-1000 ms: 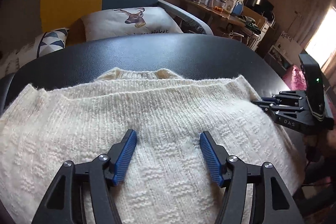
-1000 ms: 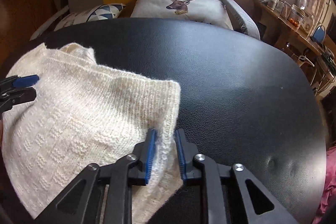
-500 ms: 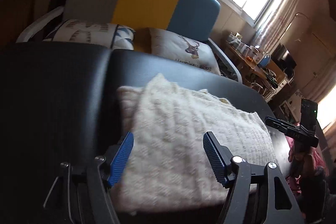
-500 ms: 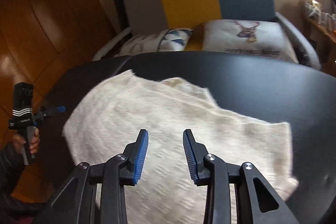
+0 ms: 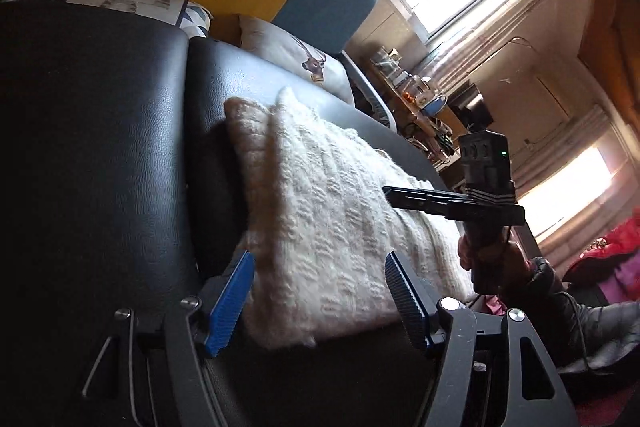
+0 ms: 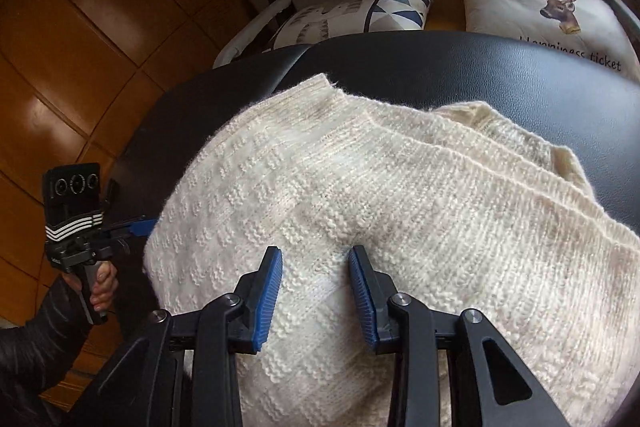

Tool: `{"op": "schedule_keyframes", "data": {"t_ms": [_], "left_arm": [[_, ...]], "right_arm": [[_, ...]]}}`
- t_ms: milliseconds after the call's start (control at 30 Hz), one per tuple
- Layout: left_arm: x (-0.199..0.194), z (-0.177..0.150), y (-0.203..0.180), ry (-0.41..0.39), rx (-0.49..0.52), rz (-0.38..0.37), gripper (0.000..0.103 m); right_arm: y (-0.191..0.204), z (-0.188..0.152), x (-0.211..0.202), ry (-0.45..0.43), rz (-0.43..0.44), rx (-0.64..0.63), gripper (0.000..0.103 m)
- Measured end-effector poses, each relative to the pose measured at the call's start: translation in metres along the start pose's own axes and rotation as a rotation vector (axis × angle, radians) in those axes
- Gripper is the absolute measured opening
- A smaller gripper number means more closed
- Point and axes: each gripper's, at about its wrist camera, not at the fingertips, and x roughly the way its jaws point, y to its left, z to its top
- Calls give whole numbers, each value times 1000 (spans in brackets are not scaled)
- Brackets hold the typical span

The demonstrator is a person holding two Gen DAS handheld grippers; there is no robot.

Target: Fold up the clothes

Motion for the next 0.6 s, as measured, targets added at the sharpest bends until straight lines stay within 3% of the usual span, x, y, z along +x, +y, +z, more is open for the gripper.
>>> {"op": "schedule_keyframes", "data": {"t_ms": [133,233,300,333,367,400,467,600], "left_arm": [[18,7,1,101,0,-127,61],[23,4,-10,167,31,-220,44],[15,-5,-27,173,95,-199,27],[11,-10,-36,176,129,-184,13],[13,-19,-41,198,155,-135,8],[16,-29,-44,225,179,-76,8],[21,-45,-33,250,130,-15,8],[-6,-47,-26,123,-6,-47,7]], "right_arm": [[-20,1,-3,-10,101,93,34],[-22,0,-4,-14,118,95,33],[-17,-2,-5,-14,100,66,33],[-15,-4,-5,-16,92,49,33],[-12,-6,-5,-21,87,30,33],[-10,-8,-4,-30,85,12,33],[-10,-11,-5,-51,90,6,33],[-11,-16,-8,-71,103,14,34]]}}
